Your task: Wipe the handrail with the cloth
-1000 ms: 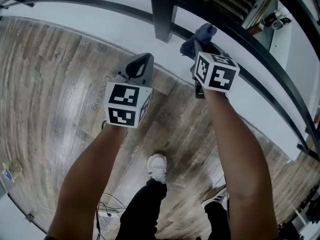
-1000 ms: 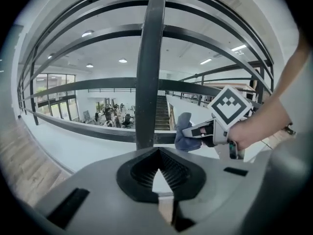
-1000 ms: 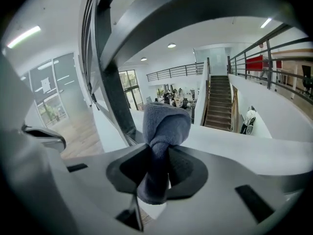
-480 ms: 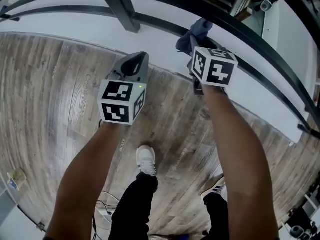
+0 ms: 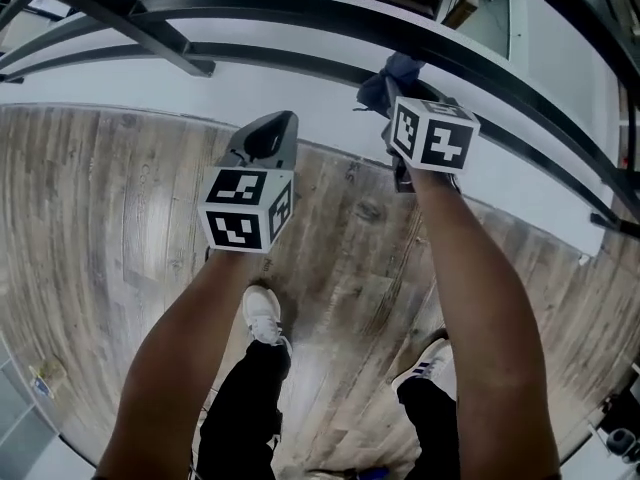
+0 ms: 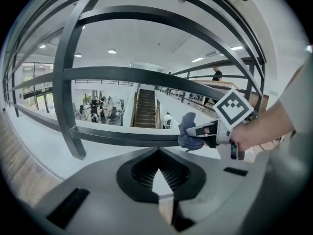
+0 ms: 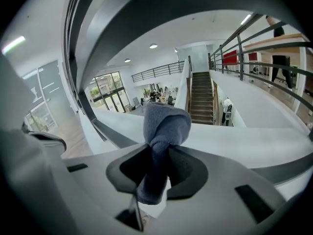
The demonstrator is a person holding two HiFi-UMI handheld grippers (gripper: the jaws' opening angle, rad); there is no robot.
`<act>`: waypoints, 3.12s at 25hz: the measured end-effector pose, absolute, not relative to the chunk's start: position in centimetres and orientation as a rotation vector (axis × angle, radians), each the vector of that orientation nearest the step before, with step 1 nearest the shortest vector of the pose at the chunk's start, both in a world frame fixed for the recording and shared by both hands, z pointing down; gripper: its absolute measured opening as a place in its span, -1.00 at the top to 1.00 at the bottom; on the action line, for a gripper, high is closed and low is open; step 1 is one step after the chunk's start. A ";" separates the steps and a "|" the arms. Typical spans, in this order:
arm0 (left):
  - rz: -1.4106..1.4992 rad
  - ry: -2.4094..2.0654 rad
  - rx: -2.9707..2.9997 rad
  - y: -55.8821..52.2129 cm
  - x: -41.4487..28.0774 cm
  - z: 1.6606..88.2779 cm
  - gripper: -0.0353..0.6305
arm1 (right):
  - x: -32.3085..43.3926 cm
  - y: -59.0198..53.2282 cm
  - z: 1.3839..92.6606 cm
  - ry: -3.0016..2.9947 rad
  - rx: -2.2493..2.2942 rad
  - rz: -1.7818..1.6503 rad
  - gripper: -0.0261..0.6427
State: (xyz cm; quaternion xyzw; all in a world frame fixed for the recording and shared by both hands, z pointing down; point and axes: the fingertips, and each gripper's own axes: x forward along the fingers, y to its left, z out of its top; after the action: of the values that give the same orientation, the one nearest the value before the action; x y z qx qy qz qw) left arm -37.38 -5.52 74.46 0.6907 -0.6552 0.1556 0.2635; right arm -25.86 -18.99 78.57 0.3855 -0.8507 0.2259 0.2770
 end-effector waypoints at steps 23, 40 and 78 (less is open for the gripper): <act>0.401 -1.561 1.993 -15.2 -1.1 74.2 0.90 | 17.2 -25.2 78.2 -2.133 1.341 0.733 0.64; 0.469 -1.433 2.106 -18.0 18.0 74.4 0.90 | 38.9 -27.7 78.0 -2.048 1.500 0.781 0.64; 0.554 -1.301 2.273 -12.8 22.4 62.0 0.90 | 44.6 -18.5 64.3 -2.094 1.622 0.582 0.64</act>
State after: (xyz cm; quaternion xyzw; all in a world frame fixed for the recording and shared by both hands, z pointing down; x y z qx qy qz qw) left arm 22.44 -12.85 62.04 0.8263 -0.4729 0.2014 0.2303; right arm 44.60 -18.54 64.26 0.5843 -0.7544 0.2097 0.2133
